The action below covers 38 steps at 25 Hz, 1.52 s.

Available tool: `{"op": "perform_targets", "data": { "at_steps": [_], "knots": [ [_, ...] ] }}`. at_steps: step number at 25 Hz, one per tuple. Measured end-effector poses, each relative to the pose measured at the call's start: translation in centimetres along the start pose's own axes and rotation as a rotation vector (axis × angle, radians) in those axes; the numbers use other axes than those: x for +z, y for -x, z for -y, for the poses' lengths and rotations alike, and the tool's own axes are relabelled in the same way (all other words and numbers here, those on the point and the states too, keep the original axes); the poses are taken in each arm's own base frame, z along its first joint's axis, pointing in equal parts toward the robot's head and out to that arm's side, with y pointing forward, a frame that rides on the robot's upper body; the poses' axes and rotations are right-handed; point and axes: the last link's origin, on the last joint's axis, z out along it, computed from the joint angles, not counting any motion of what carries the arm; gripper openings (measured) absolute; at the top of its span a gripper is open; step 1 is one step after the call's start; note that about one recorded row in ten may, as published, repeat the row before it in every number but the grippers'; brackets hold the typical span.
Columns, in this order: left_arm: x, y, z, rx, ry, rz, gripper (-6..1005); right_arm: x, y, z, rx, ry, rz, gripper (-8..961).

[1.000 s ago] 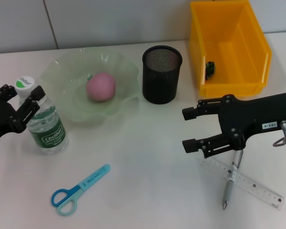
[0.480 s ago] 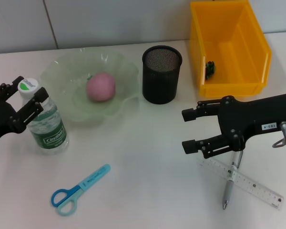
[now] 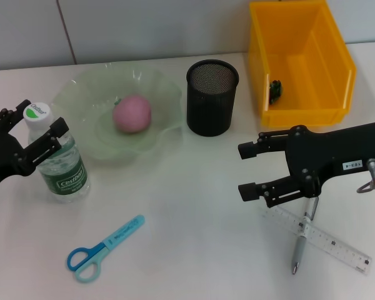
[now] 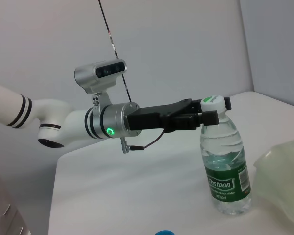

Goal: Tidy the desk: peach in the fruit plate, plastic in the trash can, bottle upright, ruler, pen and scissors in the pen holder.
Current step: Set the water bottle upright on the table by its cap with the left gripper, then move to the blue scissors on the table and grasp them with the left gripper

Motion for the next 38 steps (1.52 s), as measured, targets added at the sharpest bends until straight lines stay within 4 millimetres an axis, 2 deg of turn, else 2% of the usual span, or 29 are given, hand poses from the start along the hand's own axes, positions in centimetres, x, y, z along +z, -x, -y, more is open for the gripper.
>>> {"op": "perform_targets", "data": {
  "at_steps": [5,8,10,11,14,16,18,20,25,28,29,38],
  "knots": [
    [-0.5,-0.6,0.0,-0.015,0.021,-0.013,806,-0.1,0.0,0.0,0.001,-0.002,0.001,842],
    [-2.8,-2.8,0.7,-0.044,0.065,-0.022,805,-0.1,0.1,0.1,0.000,-0.006,0.004,842],
    [-2.8,-2.8,0.7,-0.044,0.065,-0.022,804,-0.1,0.2,0.1,0.000,-0.007,0.004,842],
    [-4.2,-4.3,0.7,-0.056,0.114,-0.026,804,-0.1,0.3,0.1,0.001,-0.007,0.004,842],
    [-4.7,-5.2,0.5,-0.066,0.156,-0.022,803,-0.1,0.5,0.3,0.004,-0.008,0.003,842],
    [-5.3,-7.0,-0.3,-0.098,0.281,0.019,802,-0.1,0.6,0.4,0.007,-0.015,0.002,843],
    [-4.6,-7.8,-1.4,-0.120,0.401,0.085,802,-0.2,0.6,0.6,0.011,-0.024,0.002,843],
    [-4.1,-8.0,-2.0,-0.126,0.447,0.112,801,-0.2,0.6,0.7,0.012,-0.033,0.003,843],
    [-1.2,-7.4,-4.5,-0.134,0.616,0.250,800,-0.3,0.4,0.9,0.019,-0.055,0.003,843],
    [-0.5,-7.2,-5.0,-0.130,0.649,0.281,799,-0.5,0.2,1.0,0.024,-0.063,0.002,842],
    [0.7,-6.7,-5.7,-0.120,0.707,0.347,799,-0.5,0.2,1.0,0.027,-0.065,0.002,842],
    [3.0,-4.5,-6.5,-0.054,0.743,0.528,799,-1.1,-0.1,1.1,0.050,-0.078,-0.006,840]
  ]
}}
